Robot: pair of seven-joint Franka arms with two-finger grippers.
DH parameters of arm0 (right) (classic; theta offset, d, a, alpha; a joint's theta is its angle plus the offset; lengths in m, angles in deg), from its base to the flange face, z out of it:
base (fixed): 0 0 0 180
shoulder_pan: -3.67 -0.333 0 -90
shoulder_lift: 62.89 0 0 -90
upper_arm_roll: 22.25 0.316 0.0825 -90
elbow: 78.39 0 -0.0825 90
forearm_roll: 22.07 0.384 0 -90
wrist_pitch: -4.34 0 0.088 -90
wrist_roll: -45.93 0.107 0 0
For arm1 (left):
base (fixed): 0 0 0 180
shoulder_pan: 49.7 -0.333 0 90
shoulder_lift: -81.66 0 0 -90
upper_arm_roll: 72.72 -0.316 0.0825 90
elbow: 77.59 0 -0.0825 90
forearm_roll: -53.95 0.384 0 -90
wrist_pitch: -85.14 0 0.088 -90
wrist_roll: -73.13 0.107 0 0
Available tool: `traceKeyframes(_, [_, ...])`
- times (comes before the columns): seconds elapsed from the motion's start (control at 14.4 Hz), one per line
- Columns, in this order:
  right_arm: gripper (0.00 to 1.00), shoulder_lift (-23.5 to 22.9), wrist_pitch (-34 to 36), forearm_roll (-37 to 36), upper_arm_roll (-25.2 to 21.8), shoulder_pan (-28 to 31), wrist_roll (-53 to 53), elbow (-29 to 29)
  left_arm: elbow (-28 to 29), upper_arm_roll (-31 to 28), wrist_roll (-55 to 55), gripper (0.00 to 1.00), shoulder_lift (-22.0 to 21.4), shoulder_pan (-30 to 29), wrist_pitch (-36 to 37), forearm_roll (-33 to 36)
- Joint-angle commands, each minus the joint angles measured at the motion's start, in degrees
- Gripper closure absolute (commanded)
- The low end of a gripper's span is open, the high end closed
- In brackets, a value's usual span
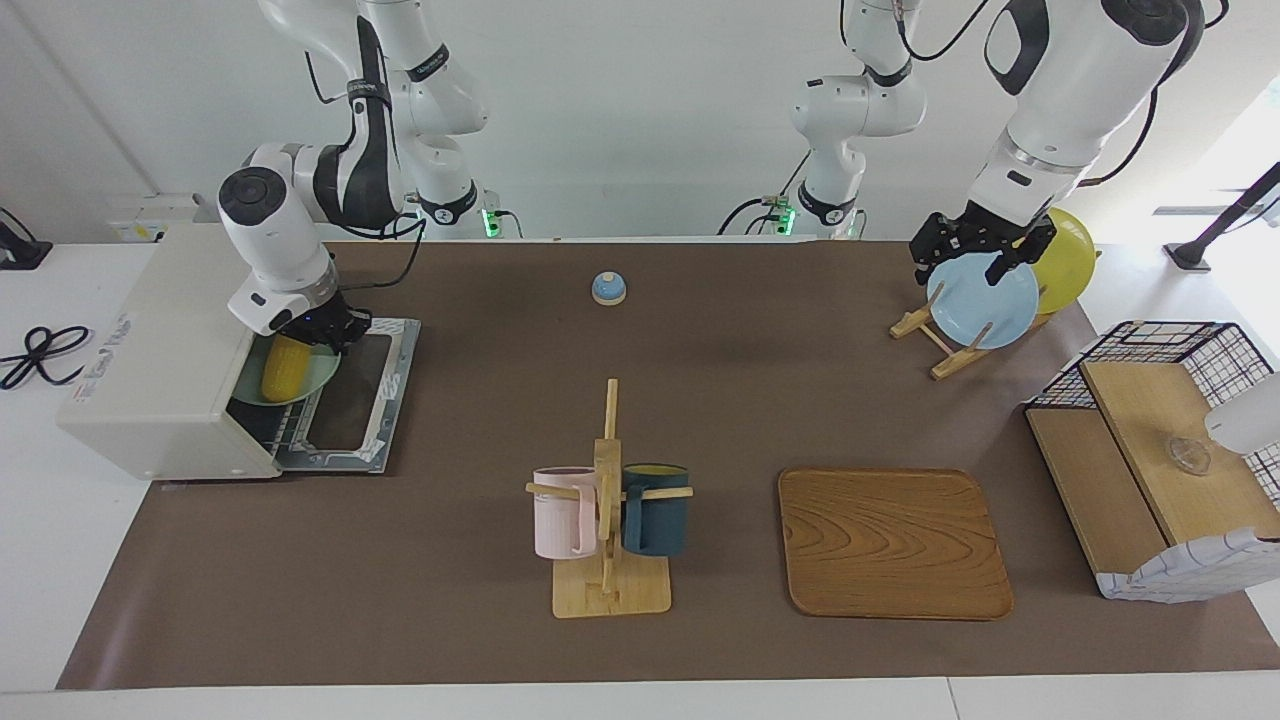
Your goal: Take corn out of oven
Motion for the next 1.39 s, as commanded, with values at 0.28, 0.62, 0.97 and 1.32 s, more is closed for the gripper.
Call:
traceKeyframes(0.28, [1.00,-0.72,17.22,-0.95,0.57,-11.89,3.58,-12.37,1.64,0.33,0.11,0.00,-1.07,-0.81,-1.35,-0.82])
traceKeyframes(0.62, [1.00,-2.91,22.51,-5.79,0.65,-28.94,22.37,-17.12,1.64,0.33,-0.33,0.00,-1.07,-0.99,-1.96,-0.82])
traceKeyframes(0.97, [1.00,-15.20,25.33,-3.15,0.92,-39.67,36.45,-31.96,1.64,0.33,0.20,0.00,-1.07,-1.07,-2.05,-0.82])
traceKeyframes(1.32, [1.00,-33.15,24.04,-1.75,1.09,-46.72,52.37,-47.81,1.72,0.33,0.37,0.00,-1.07,-2.21,-2.23,-0.82])
